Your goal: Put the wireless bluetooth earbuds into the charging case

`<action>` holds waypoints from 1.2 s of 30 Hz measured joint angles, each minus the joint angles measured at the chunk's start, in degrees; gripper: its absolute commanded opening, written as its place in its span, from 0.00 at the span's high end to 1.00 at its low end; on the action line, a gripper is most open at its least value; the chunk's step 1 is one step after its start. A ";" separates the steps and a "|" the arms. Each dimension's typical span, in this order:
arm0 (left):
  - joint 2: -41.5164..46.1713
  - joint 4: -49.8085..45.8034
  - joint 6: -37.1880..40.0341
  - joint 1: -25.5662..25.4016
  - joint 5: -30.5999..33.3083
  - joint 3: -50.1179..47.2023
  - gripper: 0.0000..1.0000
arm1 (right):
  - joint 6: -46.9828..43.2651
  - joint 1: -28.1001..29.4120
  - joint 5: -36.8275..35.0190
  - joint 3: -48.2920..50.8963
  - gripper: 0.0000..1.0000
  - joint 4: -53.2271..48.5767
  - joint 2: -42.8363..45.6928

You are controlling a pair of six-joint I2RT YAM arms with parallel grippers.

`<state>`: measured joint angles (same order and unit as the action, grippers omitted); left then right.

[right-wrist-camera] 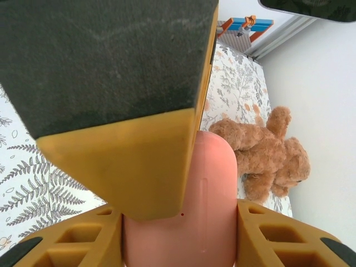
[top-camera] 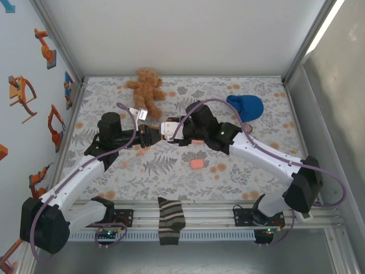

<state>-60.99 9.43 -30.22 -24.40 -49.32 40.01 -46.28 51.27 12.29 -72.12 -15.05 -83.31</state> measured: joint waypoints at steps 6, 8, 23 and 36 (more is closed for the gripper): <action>-0.07 -0.02 0.04 0.00 0.09 0.00 0.70 | 0.02 0.00 0.00 0.00 0.60 0.79 0.00; -0.07 -0.02 -0.02 0.00 0.11 0.00 0.72 | 0.02 0.00 -0.02 0.00 0.60 0.85 0.00; -0.07 -0.04 0.96 0.00 0.50 0.07 0.87 | 2.54 0.26 -0.98 0.00 0.35 1.29 -0.02; 5.38 -0.13 10.14 0.00 2.36 -0.02 0.89 | 8.66 -0.02 2.80 2.84 0.13 2.10 7.80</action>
<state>-55.61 9.30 -20.08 -24.40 -46.96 39.99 -37.63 51.24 15.09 -69.28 -12.95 -75.50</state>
